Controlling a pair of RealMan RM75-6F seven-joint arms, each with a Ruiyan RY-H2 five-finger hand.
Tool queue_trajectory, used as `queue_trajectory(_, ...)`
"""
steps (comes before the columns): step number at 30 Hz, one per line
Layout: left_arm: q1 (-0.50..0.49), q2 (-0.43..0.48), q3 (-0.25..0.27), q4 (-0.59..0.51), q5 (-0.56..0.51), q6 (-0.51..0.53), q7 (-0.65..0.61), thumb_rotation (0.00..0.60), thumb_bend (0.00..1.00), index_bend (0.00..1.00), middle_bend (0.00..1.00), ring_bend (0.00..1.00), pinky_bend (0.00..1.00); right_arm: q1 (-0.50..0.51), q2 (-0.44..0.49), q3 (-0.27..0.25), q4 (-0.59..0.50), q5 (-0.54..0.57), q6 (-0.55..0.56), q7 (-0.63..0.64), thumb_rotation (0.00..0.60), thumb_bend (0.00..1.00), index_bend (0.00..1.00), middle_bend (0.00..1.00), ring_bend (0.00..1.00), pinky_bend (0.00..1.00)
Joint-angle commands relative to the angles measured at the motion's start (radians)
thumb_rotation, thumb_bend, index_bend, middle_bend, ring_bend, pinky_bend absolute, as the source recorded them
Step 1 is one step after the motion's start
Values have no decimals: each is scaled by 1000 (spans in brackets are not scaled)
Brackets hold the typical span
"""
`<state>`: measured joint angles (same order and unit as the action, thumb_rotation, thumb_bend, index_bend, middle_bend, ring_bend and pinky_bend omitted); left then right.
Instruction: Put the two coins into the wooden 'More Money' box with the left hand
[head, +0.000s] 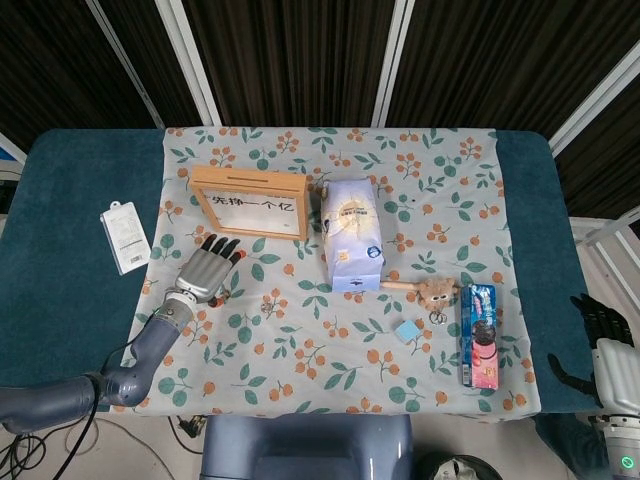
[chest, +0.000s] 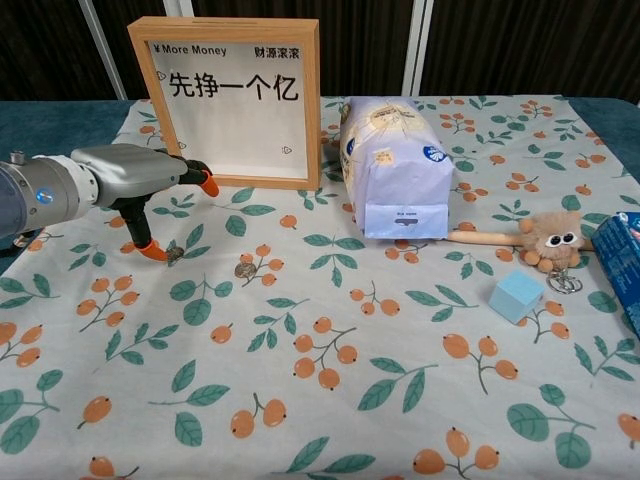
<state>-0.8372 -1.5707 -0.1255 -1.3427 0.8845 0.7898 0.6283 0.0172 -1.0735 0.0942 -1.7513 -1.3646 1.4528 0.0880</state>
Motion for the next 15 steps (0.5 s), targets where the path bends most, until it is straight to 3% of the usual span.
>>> queue_trajectory(1, -4, -5, 4, 7, 3, 5, -3, 600, 130, 181, 0, 0, 0, 0, 0, 1, 0, 1, 1, -1, 600, 369, 124, 78, 61, 0)
queue_trajectory(15, -17, -17, 24, 35, 3, 18, 1, 600, 129, 182, 0, 0, 0, 0, -1, 4, -2, 15, -3, -14, 600, 369, 124, 78, 61, 0)
